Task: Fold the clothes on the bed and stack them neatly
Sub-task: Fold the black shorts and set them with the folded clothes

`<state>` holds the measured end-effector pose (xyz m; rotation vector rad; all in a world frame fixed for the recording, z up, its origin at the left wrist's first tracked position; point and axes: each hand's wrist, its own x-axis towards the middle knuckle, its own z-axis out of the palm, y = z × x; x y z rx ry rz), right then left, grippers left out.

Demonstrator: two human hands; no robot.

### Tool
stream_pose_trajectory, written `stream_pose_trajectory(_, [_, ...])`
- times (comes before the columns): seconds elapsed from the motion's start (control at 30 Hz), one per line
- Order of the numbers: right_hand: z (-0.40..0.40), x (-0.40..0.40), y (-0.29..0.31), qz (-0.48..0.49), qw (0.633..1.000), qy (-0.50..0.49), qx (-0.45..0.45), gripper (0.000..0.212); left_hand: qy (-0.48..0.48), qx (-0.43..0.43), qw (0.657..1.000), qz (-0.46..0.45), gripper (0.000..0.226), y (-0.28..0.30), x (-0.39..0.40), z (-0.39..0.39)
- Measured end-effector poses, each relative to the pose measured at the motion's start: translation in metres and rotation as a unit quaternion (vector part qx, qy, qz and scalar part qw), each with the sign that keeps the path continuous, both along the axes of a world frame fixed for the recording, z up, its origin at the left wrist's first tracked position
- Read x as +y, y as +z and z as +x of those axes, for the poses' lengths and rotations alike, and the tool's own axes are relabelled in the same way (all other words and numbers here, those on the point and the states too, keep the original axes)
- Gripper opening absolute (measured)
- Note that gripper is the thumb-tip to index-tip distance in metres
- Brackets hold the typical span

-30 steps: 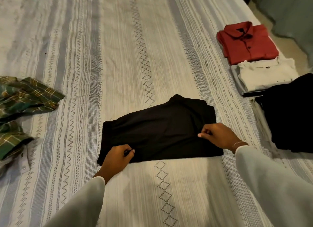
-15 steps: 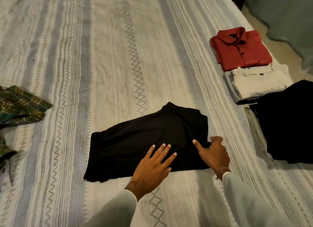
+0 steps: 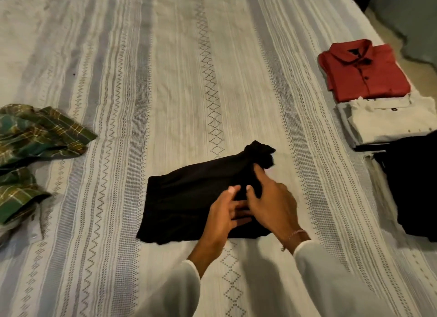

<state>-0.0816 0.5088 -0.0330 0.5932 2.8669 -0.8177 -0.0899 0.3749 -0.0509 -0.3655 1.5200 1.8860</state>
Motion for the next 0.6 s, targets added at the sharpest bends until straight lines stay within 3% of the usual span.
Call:
stream_pose_trajectory(0.1, [-0.011, -0.051, -0.004, 0.005, 0.993, 0.107, -0.054, 0.062, 0.077, -0.151, 0.983, 0.070, 0.044, 0.001, -0.027, -0.025])
stream_pose_trajectory(0.2, [-0.011, -0.082, -0.032, -0.119, 0.981, 0.121, -0.097, 0.057, 0.100, -0.167, 0.980, 0.037, 0.038, -0.017, -0.049, -0.032])
stream_pose_trajectory(0.27, [-0.003, -0.088, -0.053, -0.118, 0.987, 0.104, -0.039, 0.044, 0.102, -0.127, 0.987, -0.009, 0.027, -0.035, -0.056, -0.033])
stream_pose_trajectory(0.33, [0.009, -0.083, -0.072, -0.036, 0.995, 0.085, 0.041, 0.036, 0.104, -0.090, 0.989, -0.050, 0.014, -0.050, -0.055, -0.032])
stream_pose_trajectory(0.4, [0.019, -0.073, -0.087, 0.058, 0.991, 0.085, 0.086, 0.038, 0.115, -0.071, 0.988, -0.077, 0.016, -0.065, -0.056, -0.030])
stream_pose_trajectory(0.5, [0.024, -0.056, -0.095, 0.103, 0.989, 0.060, 0.086, 0.047, 0.109, -0.014, 0.982, -0.156, 0.020, -0.074, -0.053, -0.026])
stream_pose_trajectory(0.57, [0.023, -0.047, -0.097, 0.082, 0.993, 0.002, 0.082, 0.049, 0.093, 0.106, 0.951, -0.274, 0.019, -0.073, -0.052, -0.023])
stream_pose_trajectory(0.6, [0.022, -0.044, -0.096, 0.053, 0.995, -0.043, 0.075, 0.049, 0.090, 0.188, 0.918, -0.338, 0.018, -0.072, -0.052, -0.020])
